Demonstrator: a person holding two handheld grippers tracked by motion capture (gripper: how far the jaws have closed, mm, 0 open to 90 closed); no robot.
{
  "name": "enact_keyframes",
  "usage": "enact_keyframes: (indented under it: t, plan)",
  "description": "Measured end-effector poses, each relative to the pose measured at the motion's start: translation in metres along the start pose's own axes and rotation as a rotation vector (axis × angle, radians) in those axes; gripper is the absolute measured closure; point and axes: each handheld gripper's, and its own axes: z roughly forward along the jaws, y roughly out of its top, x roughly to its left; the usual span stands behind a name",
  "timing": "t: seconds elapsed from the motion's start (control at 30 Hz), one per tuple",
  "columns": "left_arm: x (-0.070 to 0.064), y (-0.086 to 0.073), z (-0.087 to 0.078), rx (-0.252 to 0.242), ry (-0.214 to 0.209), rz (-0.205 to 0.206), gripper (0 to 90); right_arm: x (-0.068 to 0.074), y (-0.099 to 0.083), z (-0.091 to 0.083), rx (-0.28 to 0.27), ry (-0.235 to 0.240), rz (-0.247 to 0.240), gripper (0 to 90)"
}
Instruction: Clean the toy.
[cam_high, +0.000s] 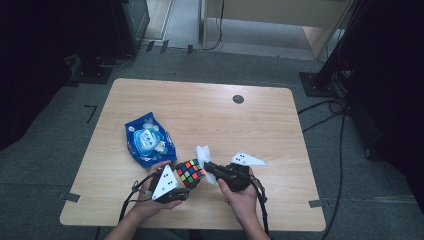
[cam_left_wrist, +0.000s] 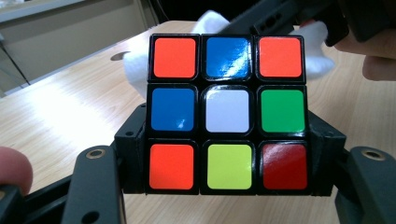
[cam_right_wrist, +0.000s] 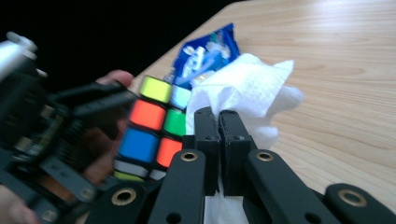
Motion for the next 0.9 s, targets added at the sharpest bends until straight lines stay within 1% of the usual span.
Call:
enact_keyframes:
  t: [0.07,0.13,0.17,0.23,0.27,0.33,0.37,0.4,0.47,0.5,0.53,0.57,0.6,0.67,0.7,0.77,0.83,0.9]
  plan:
    - [-0.001,-0.001,0.002,0.011,0.002,0.001,34.0,0.005,0.001,-0.001,-0.013,0.032,-0.007,88.8]
    - [0.0,-0.001,0.002,0.01,0.005,-0.008,34.0,0.013,0.003,-0.001,-0.019,0.072,-0.028,88.7]
    - [0.001,-0.001,0.001,0.007,0.006,-0.007,34.0,0.016,0.004,-0.001,-0.021,0.08,-0.044,88.7]
    - [0.006,0.0,-0.002,-0.01,0.013,-0.029,34.0,0.02,0.006,-0.002,-0.021,0.079,-0.06,88.6]
    - [0.008,0.0,-0.004,-0.016,0.015,-0.04,34.0,0.018,0.007,-0.003,-0.019,0.077,-0.055,88.6]
    - [0.014,0.0,-0.007,-0.03,0.019,-0.061,34.0,0.013,0.005,-0.003,-0.011,0.056,-0.046,88.6]
    - [0.016,0.001,-0.009,-0.04,0.022,-0.073,34.0,0.009,0.004,-0.003,0.003,0.037,-0.038,88.6]
    - [0.018,0.001,-0.011,-0.051,0.021,-0.083,34.0,0.004,0.003,-0.002,0.023,0.01,-0.038,88.5]
    - [0.02,0.002,-0.014,-0.066,0.025,-0.09,34.1,-0.007,-0.002,0.0,0.067,-0.069,-0.059,88.5]
    - [0.021,0.003,-0.014,-0.066,0.028,-0.088,34.0,-0.014,-0.004,0.001,0.081,-0.095,-0.043,88.5]
    - [0.021,0.002,-0.014,-0.061,0.029,-0.085,34.0,-0.021,-0.006,0.0,0.092,-0.114,-0.011,88.5]
    - [0.021,0.002,-0.013,-0.056,0.031,-0.085,34.0,-0.028,-0.007,-0.001,0.094,-0.149,0.002,88.5]
    - [0.021,0.001,-0.013,-0.049,0.033,-0.082,34.0,-0.033,-0.008,-0.002,0.099,-0.188,-0.001,88.5]
    - [0.021,0.0,-0.011,-0.04,0.034,-0.082,34.1,-0.042,-0.008,-0.007,0.102,-0.263,-0.025,88.5]
    - [0.021,-0.001,-0.011,-0.04,0.035,-0.084,34.0,-0.045,-0.008,-0.009,0.099,-0.295,-0.029,88.5]
    - [0.021,-0.001,-0.01,-0.034,0.034,-0.082,34.0,-0.053,-0.007,-0.014,0.086,-0.336,-0.018,88.4]
    - [0.02,-0.001,-0.008,-0.032,0.036,-0.084,34.0,-0.056,-0.008,-0.017,0.084,-0.376,-0.021,87.3]
    - [0.019,-0.001,-0.007,-0.025,0.036,-0.081,34.0,-0.057,-0.007,-0.019,0.073,-0.394,-0.025,82.1]
